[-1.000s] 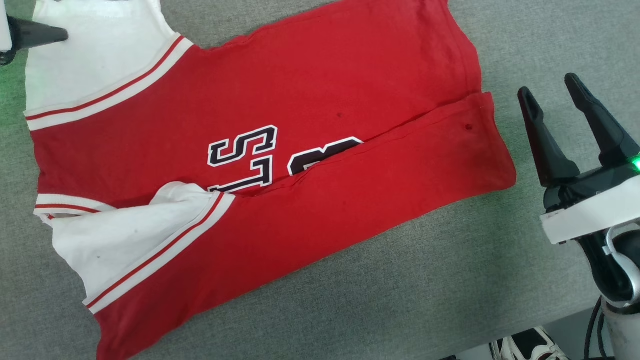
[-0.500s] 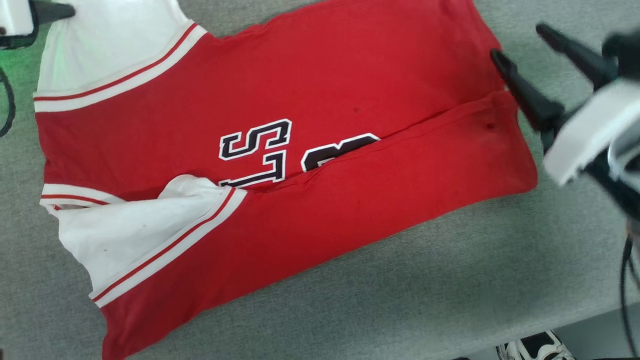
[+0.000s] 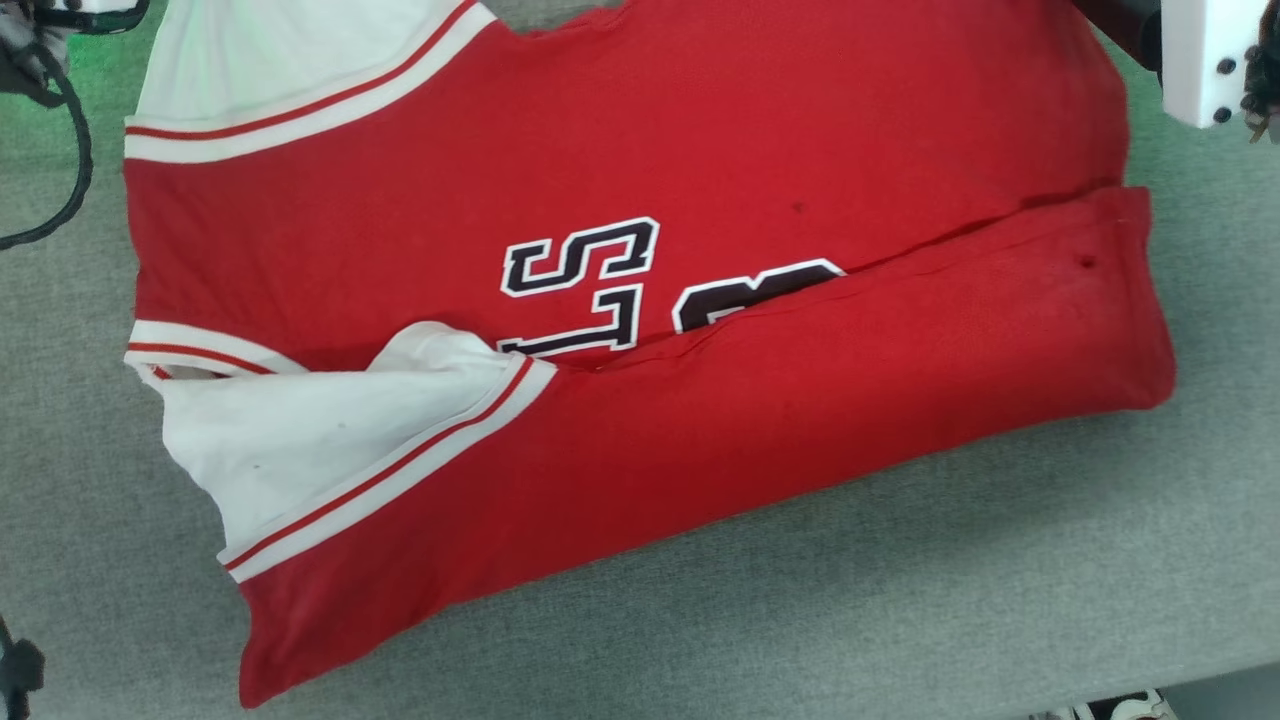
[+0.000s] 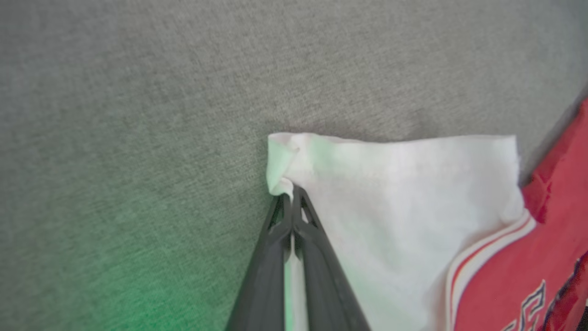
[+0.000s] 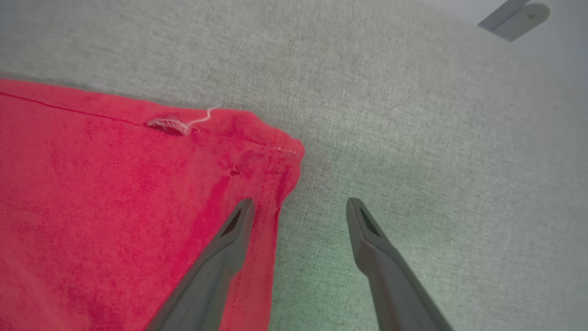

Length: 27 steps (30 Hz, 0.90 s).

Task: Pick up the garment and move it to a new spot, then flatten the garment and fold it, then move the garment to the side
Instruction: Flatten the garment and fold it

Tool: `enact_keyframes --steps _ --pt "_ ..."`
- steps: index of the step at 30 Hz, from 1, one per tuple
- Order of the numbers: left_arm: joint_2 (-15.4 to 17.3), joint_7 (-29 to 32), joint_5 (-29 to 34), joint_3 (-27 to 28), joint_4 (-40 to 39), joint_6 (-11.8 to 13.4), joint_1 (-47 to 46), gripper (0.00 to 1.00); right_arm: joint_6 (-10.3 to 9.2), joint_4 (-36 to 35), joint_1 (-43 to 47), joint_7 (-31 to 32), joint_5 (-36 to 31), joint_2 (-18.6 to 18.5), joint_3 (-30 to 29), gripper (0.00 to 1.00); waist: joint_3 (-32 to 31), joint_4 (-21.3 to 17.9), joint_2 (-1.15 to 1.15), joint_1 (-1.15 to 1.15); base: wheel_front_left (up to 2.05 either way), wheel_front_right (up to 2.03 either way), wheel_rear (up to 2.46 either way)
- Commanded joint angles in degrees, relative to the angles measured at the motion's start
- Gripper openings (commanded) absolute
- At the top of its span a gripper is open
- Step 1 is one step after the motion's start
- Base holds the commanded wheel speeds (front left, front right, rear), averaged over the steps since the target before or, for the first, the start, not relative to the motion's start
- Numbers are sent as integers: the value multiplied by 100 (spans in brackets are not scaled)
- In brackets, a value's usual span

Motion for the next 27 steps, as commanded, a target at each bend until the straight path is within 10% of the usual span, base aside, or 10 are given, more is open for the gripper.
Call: enact_keyframes --steps 1,10,11,12,14,27 --pt "-108 10 -6 -112 -10 -6 93 0 -3 209 -199 138 121 -2 124 100 65 78 0 0 0 0 0" --pt "-153 -94 -78 -207 -227 1 -23 0 -2 988 -588 207 600 125 784 100 226 246 0 0 0 0 0" --pt "-157 -112 -83 -218 -237 3 -23 0 -1 1029 -594 239 670 138 866 91 234 256 0 0 0 0 0" --pt "-159 -126 -106 -222 -250 4 -23 0 0 1073 -611 242 738 142 922 48 242 265 0 0 0 0 0" --pt "-172 -159 -140 -236 -300 4 -22 0 -1 1119 -654 295 837 128 1073 0 250 282 0 0 0 0 0" --pt "-219 -1051 -679 -83 -993 2 417 0 -3 1002 -559 -722 1366 -394 1215 0 -528 720 0 0 0 0 0"
